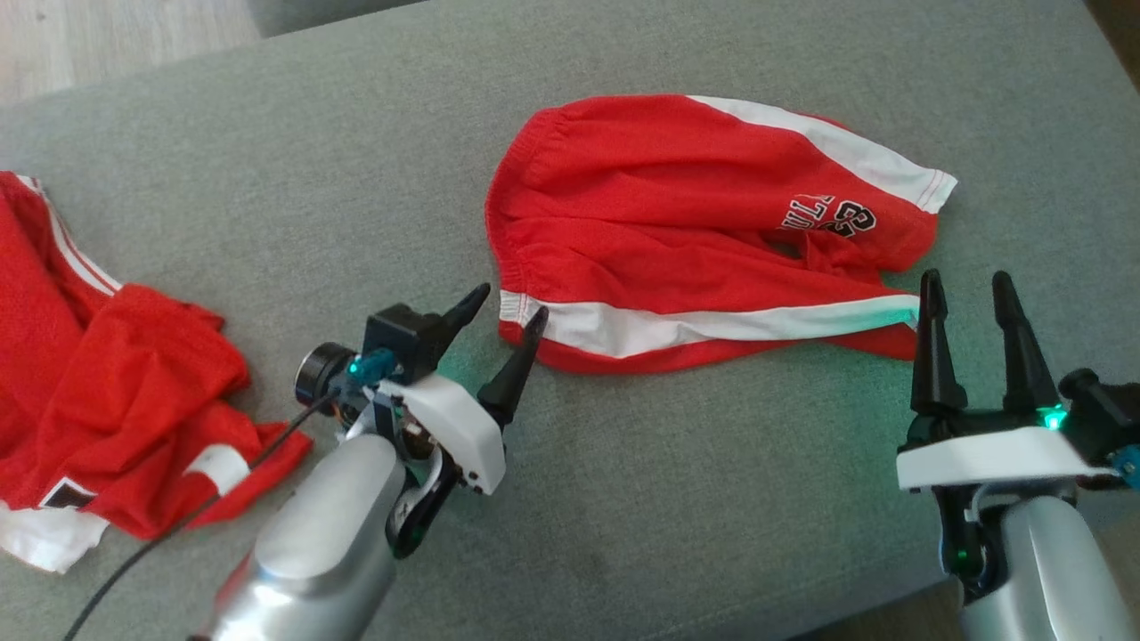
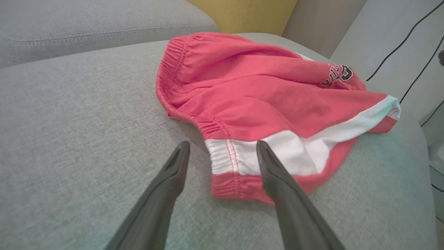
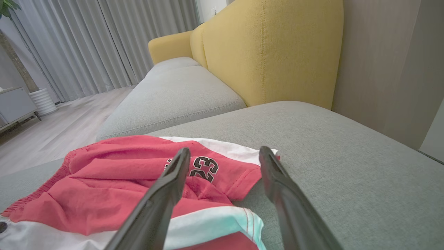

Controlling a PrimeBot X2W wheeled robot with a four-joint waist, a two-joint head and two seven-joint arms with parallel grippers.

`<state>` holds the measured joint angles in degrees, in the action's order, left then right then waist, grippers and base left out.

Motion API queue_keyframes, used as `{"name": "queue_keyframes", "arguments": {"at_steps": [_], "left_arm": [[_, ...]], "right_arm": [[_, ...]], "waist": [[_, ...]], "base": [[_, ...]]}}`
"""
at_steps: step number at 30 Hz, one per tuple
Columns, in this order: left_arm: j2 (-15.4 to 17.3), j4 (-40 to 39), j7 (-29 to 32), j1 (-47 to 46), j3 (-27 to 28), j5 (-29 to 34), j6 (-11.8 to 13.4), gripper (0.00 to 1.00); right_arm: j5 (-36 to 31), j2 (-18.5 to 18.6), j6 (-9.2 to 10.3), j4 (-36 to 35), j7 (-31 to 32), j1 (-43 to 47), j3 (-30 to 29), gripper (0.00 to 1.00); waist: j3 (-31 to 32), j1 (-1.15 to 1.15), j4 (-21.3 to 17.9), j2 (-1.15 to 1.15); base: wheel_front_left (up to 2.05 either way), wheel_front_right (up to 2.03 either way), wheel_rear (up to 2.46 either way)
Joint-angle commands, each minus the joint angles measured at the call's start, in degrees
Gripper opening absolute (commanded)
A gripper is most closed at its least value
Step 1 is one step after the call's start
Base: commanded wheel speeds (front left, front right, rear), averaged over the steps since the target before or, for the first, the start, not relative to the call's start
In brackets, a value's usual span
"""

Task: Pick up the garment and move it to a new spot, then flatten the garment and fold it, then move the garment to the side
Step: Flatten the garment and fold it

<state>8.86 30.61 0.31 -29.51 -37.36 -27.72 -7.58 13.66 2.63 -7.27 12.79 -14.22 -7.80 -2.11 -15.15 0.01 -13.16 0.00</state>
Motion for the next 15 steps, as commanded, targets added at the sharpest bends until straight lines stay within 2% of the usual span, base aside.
{"name": "queue_keyframes", "arguments": {"at_steps": [1, 5, 6, 7, 8, 15], "left_arm": [[1.4, -1.2, 0.1, -2.9, 1.2, -0.4, 0.1, 1.00], [2.4, -0.9, 0.1, -4.3, -1.1, -1.9, 0.1, 1.00], [2.6, -0.8, -0.1, -4.6, -1.3, -2.2, 0.1, 0.71], [2.8, -0.9, -0.3, -4.8, -1.9, -2.4, 0.1, 0.15], [3.0, -1.0, -0.6, -5.0, -2.6, -2.5, 0.1, 0.00], [4.4, -1.4, -4.2, -5.4, -4.5, -2.3, 0.3, 0.00]], "right_arm": [[0.3, 0.2, -0.22, -1.9, -0.8, -1.6, 1.4, 1.00], [0.5, 0.2, -0.22, -1.7, -0.8, -1.9, 1.4, 1.00], [0.5, 0.2, -0.22, -1.6, -0.8, -1.9, 1.4, 1.00], [0.5, 0.2, -0.22, -1.5, -0.8, -1.9, 1.3, 1.00], [0.5, 0.2, -0.22, -1.4, -0.8, -2.0, 1.2, 1.00], [0.0, 0.2, -0.22, 0.2, -0.8, -1.9, 1.0, 1.00]], "waist": [[-0.3, -0.01, -0.2, 0.00], [-0.9, -0.01, -0.6, 0.00], [-0.9, -0.01, -0.7, 0.00], [-1.0, -0.01, -0.8, 0.00], [-1.1, -0.01, -0.8, 0.00], [-0.7, -0.01, -0.2, 0.00]], "base": [[0.00, 0.00, 0.00], [0.00, 0.00, 0.00], [0.00, 0.00, 0.00], [0.00, 0.00, 0.00], [0.00, 0.00, 0.00], [0.00, 0.00, 0.00]]}}
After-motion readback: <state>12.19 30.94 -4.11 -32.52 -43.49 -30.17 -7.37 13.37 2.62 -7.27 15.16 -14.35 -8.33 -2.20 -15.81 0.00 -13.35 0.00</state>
